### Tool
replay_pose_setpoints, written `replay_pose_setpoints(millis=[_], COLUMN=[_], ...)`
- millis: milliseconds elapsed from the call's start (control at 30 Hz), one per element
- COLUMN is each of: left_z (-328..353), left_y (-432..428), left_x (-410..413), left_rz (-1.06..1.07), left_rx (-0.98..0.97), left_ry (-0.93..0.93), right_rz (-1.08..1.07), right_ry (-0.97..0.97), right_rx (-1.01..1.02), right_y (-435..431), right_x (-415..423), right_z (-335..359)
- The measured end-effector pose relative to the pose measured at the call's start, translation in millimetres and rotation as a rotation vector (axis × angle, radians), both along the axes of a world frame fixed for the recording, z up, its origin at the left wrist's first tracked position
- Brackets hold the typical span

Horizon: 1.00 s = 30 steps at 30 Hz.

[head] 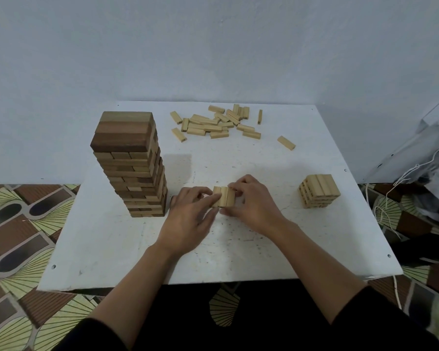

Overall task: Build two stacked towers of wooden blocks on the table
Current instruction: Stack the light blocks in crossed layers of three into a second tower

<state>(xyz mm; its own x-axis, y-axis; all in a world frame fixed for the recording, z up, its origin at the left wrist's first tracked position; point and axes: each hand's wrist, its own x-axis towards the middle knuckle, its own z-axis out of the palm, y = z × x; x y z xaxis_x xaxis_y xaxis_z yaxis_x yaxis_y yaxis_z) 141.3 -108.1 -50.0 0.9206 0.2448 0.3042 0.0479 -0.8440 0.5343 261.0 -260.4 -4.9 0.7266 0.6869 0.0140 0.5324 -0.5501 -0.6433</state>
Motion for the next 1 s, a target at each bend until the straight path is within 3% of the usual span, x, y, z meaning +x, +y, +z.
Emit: replay_pose_setpoints(millis=[333, 633, 767, 1000], left_z=[1, 8, 10, 14], left_y=[3, -2, -4, -7], left_x=[1, 0, -1, -2], left_rz=[0.014, 0.057, 0.049, 0.045], left_rx=[-0.055, -0.193, -0.167, -0.107], left_ry=[0.002, 0.033, 0.032, 0.040], right_rz=[0.081, -0.101, -0.108, -0.133], right_ry=[0.013, -0.094, -0.128, 0.068], right_rx=[-0.036, 0.085, 0.097, 0.169], right_y=[-1, 2, 1, -18], right_x=[6, -18, -21, -10], right_z=[5, -12, -16, -3])
